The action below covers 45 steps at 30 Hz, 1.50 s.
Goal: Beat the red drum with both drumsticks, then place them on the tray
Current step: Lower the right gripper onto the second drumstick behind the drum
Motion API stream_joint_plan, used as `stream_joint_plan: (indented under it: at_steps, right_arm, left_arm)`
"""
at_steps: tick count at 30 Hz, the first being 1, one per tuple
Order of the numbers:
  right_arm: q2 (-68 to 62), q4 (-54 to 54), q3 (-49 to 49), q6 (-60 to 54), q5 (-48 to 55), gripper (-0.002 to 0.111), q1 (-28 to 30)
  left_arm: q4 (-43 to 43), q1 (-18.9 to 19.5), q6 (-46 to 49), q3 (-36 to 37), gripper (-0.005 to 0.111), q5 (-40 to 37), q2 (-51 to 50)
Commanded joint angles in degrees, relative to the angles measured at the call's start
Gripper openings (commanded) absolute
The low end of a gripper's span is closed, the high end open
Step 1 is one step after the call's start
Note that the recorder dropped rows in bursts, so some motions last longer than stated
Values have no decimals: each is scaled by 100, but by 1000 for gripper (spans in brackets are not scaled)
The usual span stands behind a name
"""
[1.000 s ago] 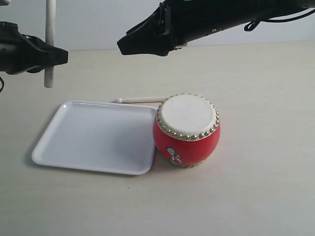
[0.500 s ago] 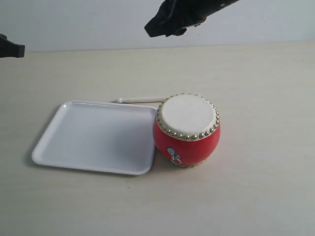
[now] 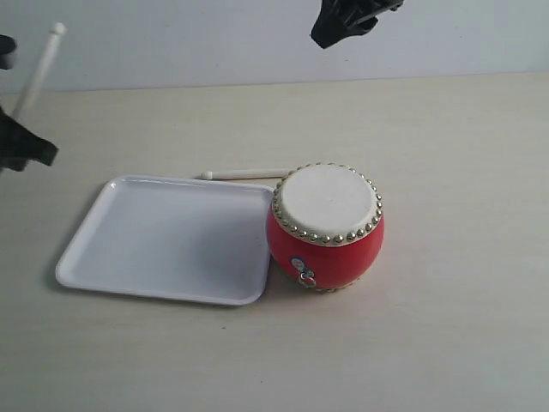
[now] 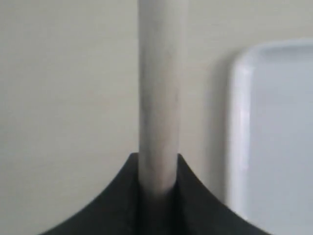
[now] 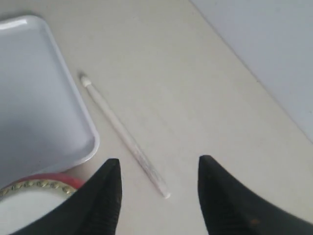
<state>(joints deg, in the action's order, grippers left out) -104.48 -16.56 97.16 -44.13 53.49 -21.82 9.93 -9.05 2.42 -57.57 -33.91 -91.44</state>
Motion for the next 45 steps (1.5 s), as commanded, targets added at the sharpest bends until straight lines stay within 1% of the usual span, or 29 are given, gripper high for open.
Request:
stream_joint_plan:
  at_steps: [1,2,3,6,12,15,24,32,39,45]
  right_arm:
    - [-221,-4,55,-217,396,46,41]
    - [-297,3,55,-229,373,46,-18]
    - [-344,3,55,-300,373,46,-85]
    - [-715,220,286,-464,384,46,-455]
    - [-1486,595,977,-464,475,46,-819]
    - [-1979,665,1353,-480,601,46,-855]
    - [-3088,1165,2298,-623,707,45,-855]
    - [-3376,1279,2636,-1213,1008,45,-855]
    - [-3721,1274,3168,-1308,1623,45,-855]
    - [-3983,1417,3505,-1338,1648,45,-855]
  left_arm:
    - [-2219,-576,2389,-401,0,-806,-161]
    - [-2218,-715,2338,-503,0,-929,-178]
    - [-2218,-776,2249,-552,0,-979,-199]
    - [-2176,-789,2032,-572,0,-985,-199]
    - [-1646,-789,1502,-572,0,-973,-199]
    - [-1463,-789,1354,-572,0,-973,-199]
    - [-1390,-789,1354,-572,0,-912,-199]
    - [-1390,-789,1354,-572,0,-879,-199]
    - [-1390,-789,1354,-572,0,-879,-199]
    - [-1390,-789,1354,-572,0,-869,-199]
